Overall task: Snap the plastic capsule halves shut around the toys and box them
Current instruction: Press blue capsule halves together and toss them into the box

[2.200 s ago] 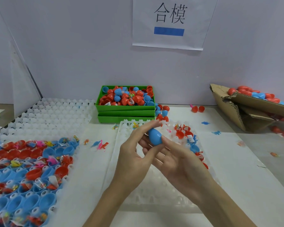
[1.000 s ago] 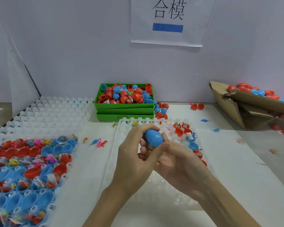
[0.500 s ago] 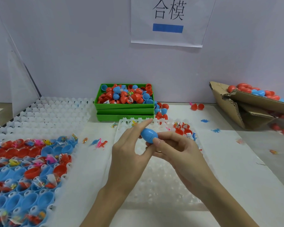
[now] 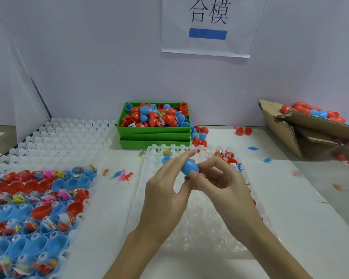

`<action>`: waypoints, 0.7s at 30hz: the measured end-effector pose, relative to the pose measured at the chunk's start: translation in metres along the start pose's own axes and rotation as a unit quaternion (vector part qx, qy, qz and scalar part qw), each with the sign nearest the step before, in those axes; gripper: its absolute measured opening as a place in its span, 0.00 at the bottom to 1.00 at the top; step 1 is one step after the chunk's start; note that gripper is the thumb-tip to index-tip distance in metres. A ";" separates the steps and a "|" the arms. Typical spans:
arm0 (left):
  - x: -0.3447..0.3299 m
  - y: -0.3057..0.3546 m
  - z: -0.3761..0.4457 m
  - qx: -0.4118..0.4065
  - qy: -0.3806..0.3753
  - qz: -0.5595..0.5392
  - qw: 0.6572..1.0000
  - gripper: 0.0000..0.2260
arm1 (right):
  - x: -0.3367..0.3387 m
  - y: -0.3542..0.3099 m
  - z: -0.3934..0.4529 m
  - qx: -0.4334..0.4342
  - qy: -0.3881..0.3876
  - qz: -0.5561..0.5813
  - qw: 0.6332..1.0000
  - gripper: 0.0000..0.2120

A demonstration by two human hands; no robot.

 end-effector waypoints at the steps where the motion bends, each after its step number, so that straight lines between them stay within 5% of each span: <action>1: -0.001 0.000 0.000 -0.002 -0.008 0.002 1.000 0.23 | 0.000 0.001 0.000 -0.004 -0.001 -0.003 1.000 0.03; 3: -0.001 0.000 0.000 0.008 -0.012 0.000 1.000 0.24 | -0.001 0.003 0.002 -0.037 -0.025 0.072 0.996 0.07; 7: 0.002 -0.002 0.003 0.050 -0.017 -0.038 0.998 0.26 | -0.008 0.001 0.002 -0.149 -0.160 0.342 0.914 0.20; 21: 0.004 0.008 0.003 -0.024 -0.019 -0.099 0.995 0.16 | -0.019 0.008 -0.003 -0.155 -0.213 0.399 0.878 0.24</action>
Point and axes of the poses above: each hand's wrist, its own z-axis towards the middle knuckle, its own x-axis out of the back of the hand, y = z × x, the point moved 4 cm from there along z, towards the middle knuckle, and after that the axes turned 1 degree about -z, right-handed, at the moved point
